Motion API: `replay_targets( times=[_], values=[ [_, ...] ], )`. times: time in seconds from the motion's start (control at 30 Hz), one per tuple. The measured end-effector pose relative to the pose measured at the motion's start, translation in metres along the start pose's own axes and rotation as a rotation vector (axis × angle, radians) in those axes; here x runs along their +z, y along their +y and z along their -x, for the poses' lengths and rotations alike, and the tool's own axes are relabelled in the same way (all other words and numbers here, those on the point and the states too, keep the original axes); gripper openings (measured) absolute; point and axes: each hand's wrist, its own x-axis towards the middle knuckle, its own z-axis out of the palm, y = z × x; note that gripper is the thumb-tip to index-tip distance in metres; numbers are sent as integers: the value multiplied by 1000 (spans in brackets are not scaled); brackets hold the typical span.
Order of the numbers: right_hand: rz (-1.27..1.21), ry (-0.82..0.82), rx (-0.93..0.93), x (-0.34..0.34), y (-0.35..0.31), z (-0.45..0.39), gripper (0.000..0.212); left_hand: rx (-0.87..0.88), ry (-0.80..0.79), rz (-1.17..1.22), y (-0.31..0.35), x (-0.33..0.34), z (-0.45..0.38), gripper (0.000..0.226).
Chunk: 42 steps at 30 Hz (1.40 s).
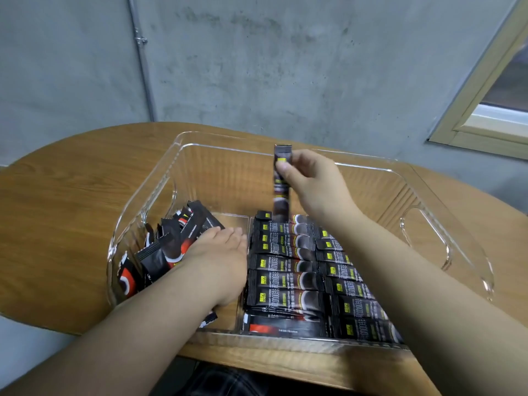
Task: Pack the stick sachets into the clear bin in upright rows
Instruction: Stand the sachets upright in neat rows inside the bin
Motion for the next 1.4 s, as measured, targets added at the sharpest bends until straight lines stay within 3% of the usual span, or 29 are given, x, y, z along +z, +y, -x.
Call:
replay_targets(
  times=[0.1,0.27,0.37,0.53,0.77,0.9,1.07,1.4],
  values=[
    [173,-34,56,-25,3,26,22,2,6,0,0,1,0,61],
    [306,-379,181,-38,1,68,5,5,16,-3,-1,2,0,60],
    [387,-521,194,-30,-2,82,14,3,17,-3,-1,3,-1,60],
    [460,-653,148,-14,-7,94,11,-7,14,-17,1,2,-1,61],
    [524,-721,116,1,-6,97,19,-7,14,-17,0,4,-2,61],
    [568,-663,98,-2,-3,96,23,-10,9,-19,1,4,-2,61],
    [568,-591,150,-17,-1,93,16,-13,7,-13,1,3,-3,62],
    [626,-680,197,-21,3,99,13,-4,14,-1,0,3,-2,61]
  ],
)
